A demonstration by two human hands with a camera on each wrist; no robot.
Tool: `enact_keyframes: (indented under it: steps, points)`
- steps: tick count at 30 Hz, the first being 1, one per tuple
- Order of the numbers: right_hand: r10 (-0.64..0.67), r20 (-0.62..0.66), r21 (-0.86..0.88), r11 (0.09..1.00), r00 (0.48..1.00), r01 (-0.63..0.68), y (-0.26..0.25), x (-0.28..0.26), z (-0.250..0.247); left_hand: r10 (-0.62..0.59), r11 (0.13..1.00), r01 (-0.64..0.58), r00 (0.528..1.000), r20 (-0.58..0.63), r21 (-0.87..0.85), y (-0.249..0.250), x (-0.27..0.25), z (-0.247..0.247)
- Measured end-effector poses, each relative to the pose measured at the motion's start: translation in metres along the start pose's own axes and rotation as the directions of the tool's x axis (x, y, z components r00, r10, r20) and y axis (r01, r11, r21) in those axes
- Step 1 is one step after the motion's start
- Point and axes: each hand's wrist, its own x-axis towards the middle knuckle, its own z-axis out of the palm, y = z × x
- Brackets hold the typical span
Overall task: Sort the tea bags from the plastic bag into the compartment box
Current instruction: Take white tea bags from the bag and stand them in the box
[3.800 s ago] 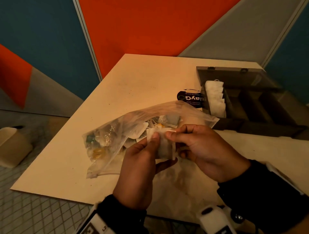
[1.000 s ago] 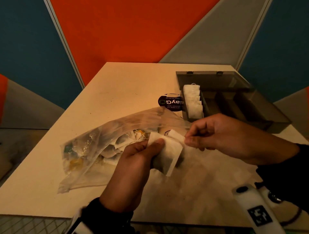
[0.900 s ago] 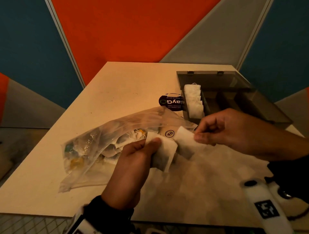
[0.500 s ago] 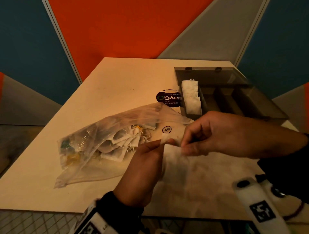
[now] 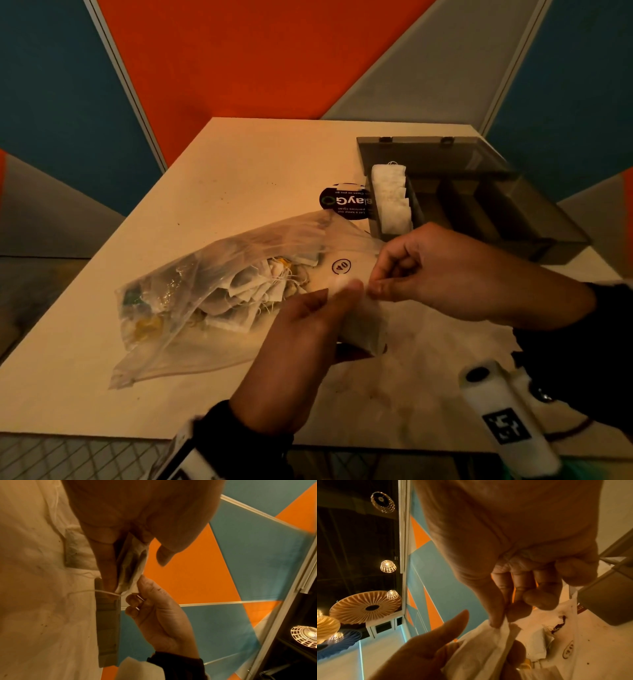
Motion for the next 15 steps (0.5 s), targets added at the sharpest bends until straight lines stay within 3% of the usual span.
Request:
enact_keyframes:
  steps: [3,8,15]
  points:
    - [0.001,-0.043,-0.099,0.995,0.999,-0.005,0.000,-0.005,0.003,0.024,0.994,-0.029,0.999,0.049,0.103,-0.005,0.000,-0.001]
    - [-0.061,0.104,-0.298,0.950,0.993,0.090,0.001,-0.011,0.003,0.015,0.987,-0.022,0.999,0.042,0.162,-0.005,0.001,0.002]
    - [-0.243,-0.109,-0.217,0.952,0.964,0.216,0.004,-0.010,0.010,0.002,0.998,-0.004,1.000,0.023,0.069,0.000,0.000,0.011]
